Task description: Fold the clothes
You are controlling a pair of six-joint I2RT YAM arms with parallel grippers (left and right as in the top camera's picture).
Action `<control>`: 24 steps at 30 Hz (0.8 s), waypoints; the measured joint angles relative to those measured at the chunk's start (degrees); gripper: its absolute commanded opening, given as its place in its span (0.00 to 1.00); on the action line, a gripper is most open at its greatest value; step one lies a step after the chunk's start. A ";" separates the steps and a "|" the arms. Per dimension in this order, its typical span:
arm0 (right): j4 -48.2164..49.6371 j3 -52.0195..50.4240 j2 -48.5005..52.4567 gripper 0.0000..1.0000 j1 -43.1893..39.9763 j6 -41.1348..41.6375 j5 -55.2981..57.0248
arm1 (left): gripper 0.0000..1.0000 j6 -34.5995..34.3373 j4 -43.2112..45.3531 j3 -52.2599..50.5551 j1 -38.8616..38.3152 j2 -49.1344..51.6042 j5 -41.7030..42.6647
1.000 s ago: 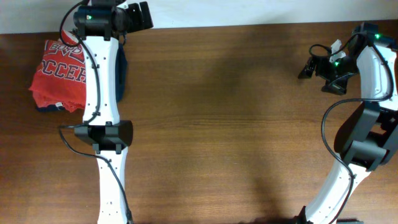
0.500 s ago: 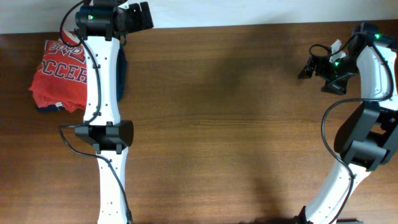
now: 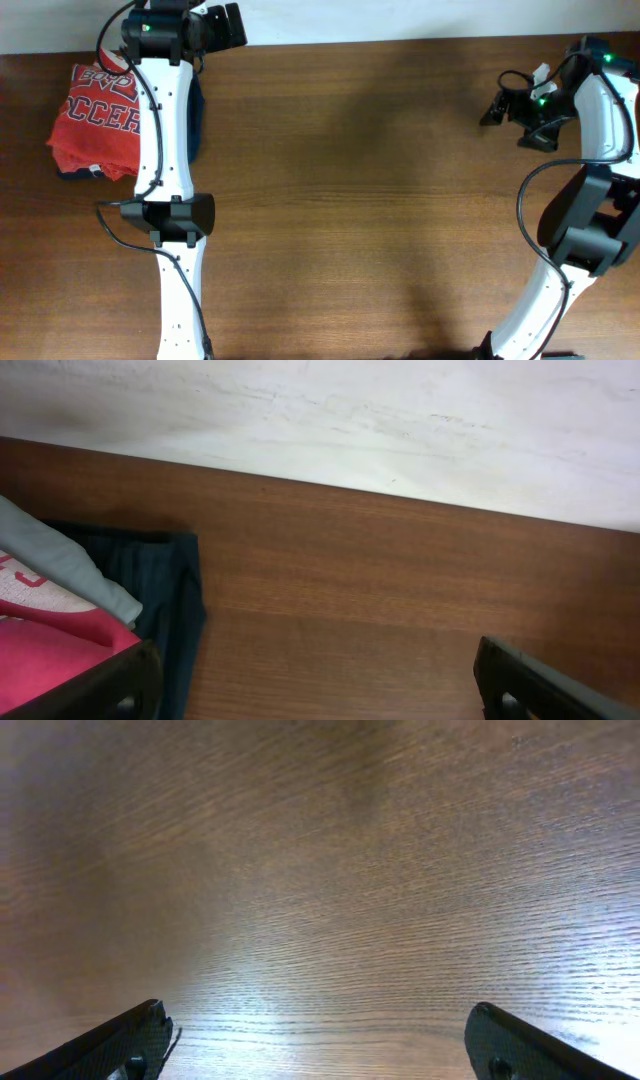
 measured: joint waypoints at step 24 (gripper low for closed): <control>1.05 0.15 -55.93 0.99 19.30 -1.07 4.50 | 0.99 0.00 -0.02 0.00 0.00 0.00 0.00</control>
